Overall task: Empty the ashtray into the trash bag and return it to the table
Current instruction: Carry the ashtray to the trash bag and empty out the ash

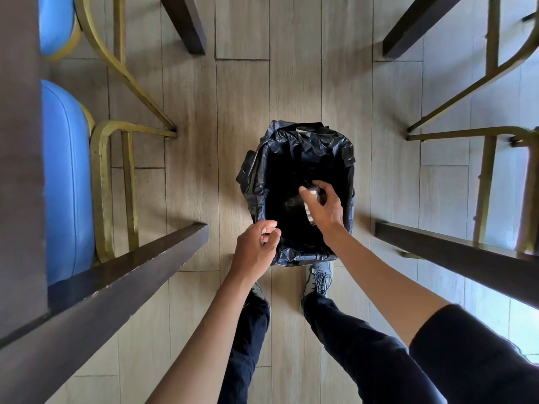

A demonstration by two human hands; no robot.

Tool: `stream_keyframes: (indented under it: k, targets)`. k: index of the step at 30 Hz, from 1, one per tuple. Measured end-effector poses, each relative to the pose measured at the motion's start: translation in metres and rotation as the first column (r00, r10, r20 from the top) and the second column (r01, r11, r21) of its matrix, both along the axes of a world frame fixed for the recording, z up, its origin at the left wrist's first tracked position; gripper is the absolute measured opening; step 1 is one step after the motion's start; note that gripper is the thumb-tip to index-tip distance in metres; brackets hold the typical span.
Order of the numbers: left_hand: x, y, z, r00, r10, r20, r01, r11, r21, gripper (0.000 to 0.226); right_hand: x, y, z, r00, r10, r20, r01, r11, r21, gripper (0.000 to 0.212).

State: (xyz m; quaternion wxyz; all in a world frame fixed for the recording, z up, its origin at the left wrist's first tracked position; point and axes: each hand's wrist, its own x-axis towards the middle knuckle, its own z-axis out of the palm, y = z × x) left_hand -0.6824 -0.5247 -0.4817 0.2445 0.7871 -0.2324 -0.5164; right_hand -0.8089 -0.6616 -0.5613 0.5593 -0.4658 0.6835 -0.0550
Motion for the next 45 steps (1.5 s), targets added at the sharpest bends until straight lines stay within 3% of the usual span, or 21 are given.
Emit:
stream_keyframes:
  k: [5, 9, 12, 16, 24, 33, 36, 39, 45]
  targets:
    - [0.004, -0.004, -0.003, 1.0, -0.015, -0.001, 0.015, 1.0, -0.001, 0.035, 0.003, -0.003, -0.006, 0.993, -0.103, 0.052, 0.1, 0.994, 0.05, 0.053]
    - [0.01, -0.003, -0.004, 1.0, -0.027, 0.0, 0.027, 1.0, -0.001, 0.035, 0.003, 0.001, -0.006, 0.996, 0.088, 0.001, -0.088, 0.996, 0.009, 0.067]
    - [0.012, -0.001, -0.004, 1.0, -0.018, -0.001, 0.018, 1.0, 0.014, 0.035, 0.001, 0.004, -0.007, 0.948, 0.309, -0.078, -0.314, 0.946, -0.076, 0.083]
    - [0.012, 0.002, -0.004, 1.0, -0.013, 0.003, 0.013, 1.0, 0.016, 0.035, 0.001, 0.005, -0.008, 0.89, 0.428, -0.156, -0.445, 0.89, -0.097, 0.101]
    - [0.01, 0.004, -0.005, 1.0, -0.016, -0.001, 0.016, 1.0, 0.011, 0.033, -0.002, 0.012, -0.011, 0.822, 0.504, -0.265, -0.545, 0.83, -0.114, 0.088]
    - [0.01, 0.006, -0.005, 1.0, -0.022, 0.0, 0.022, 1.0, 0.007, 0.032, 0.005, 0.015, -0.005, 0.862, 0.454, -0.223, -0.495, 0.849, -0.186, 0.075]
    - [0.009, 0.008, -0.004, 1.0, -0.023, 0.005, 0.022, 1.0, 0.011, 0.033, 0.008, 0.014, -0.004, 0.821, 0.521, -0.234, -0.562, 0.808, -0.173, 0.075]
    - [0.007, 0.009, -0.003, 1.0, -0.021, 0.009, 0.021, 1.0, 0.008, 0.033, 0.012, 0.009, -0.002, 0.878, 0.431, -0.207, -0.455, 0.887, -0.082, 0.079]
    - [0.003, 0.01, 0.001, 1.0, -0.02, 0.005, 0.02, 1.0, 0.008, 0.033, 0.013, 0.008, 0.002, 0.855, 0.451, -0.255, -0.486, 0.869, -0.092, 0.081]
